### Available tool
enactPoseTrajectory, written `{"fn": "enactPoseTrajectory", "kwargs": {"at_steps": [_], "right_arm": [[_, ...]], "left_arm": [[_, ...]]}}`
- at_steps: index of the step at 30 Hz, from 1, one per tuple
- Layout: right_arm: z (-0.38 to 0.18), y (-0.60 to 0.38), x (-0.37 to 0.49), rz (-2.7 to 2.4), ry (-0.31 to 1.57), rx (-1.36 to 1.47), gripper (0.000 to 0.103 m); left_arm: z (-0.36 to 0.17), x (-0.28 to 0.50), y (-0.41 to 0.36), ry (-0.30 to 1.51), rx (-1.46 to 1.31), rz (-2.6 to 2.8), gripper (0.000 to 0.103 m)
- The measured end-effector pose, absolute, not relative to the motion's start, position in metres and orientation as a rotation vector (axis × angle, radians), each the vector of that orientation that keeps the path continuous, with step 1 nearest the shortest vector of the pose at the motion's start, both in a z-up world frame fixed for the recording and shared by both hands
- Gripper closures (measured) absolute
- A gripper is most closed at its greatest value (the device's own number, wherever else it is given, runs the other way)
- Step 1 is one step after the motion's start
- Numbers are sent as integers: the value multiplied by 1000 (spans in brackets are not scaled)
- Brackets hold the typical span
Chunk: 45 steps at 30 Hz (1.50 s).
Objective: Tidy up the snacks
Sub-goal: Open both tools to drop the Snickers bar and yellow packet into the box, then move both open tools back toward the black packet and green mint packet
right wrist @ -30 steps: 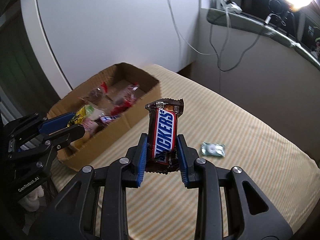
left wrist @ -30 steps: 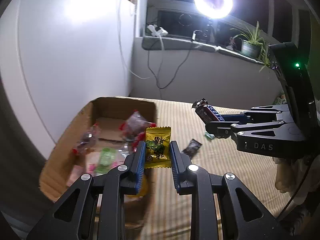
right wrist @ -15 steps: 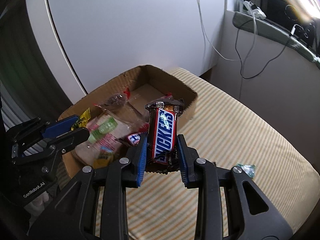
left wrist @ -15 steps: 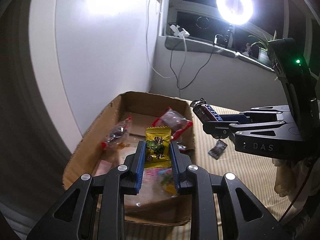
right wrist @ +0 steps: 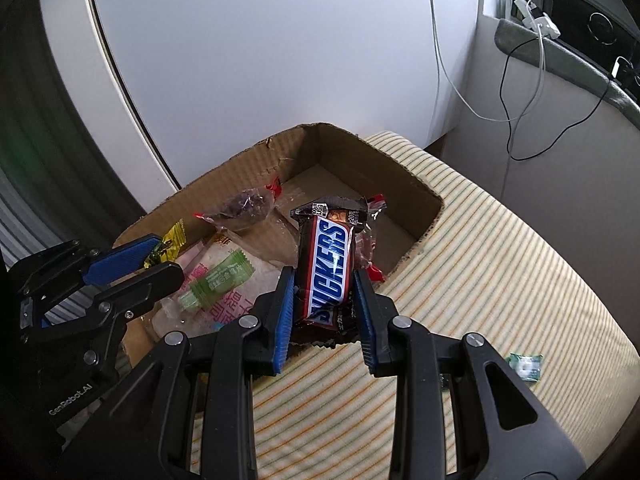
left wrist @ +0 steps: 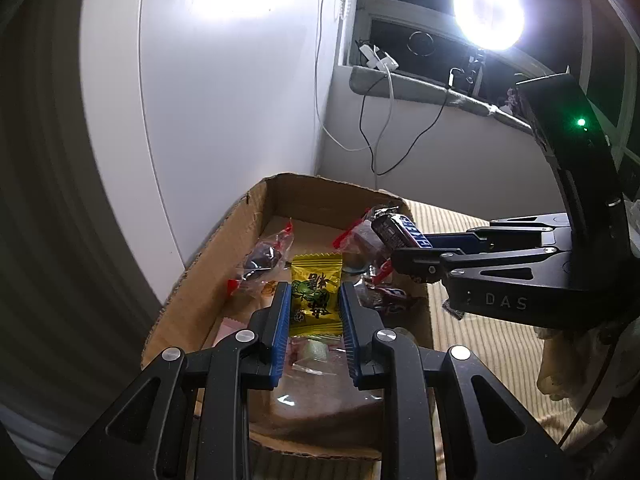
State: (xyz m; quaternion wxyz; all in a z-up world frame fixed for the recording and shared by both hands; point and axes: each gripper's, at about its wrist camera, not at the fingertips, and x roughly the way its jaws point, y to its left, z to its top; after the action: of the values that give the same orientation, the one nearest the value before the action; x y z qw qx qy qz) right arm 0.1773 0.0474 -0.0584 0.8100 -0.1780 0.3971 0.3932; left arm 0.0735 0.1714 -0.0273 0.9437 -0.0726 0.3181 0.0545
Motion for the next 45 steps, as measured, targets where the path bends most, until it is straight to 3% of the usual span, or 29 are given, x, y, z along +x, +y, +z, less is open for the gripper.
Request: {"fn": "enactPoseTrajectory", "kwargs": {"at_steps": [14, 17, 19, 22, 25, 31, 45], "right_arm": [[-66, 57, 183, 867, 853, -380, 73], [-63, 55, 183, 853, 832, -380, 60], [-60, 53, 183, 846, 814, -373, 37], [-54, 48, 183, 835, 785, -363, 23], [-51, 45, 184, 820, 771, -357, 16], [-47, 40, 186, 803, 762, -353, 16], [-38, -3, 193, 777, 736, -323, 16]], "left_arm": [[-29, 79, 173, 657, -143, 122, 80], [-28, 78, 173, 657, -138, 128, 74], [-28, 78, 173, 655, -134, 132, 56], [-27, 77, 173, 649, -130, 139, 47], [-27, 78, 173, 650, -130, 146, 37], [-26, 78, 170, 654, -126, 155, 33], [-17, 83, 142, 647, -89, 106, 32]]}}
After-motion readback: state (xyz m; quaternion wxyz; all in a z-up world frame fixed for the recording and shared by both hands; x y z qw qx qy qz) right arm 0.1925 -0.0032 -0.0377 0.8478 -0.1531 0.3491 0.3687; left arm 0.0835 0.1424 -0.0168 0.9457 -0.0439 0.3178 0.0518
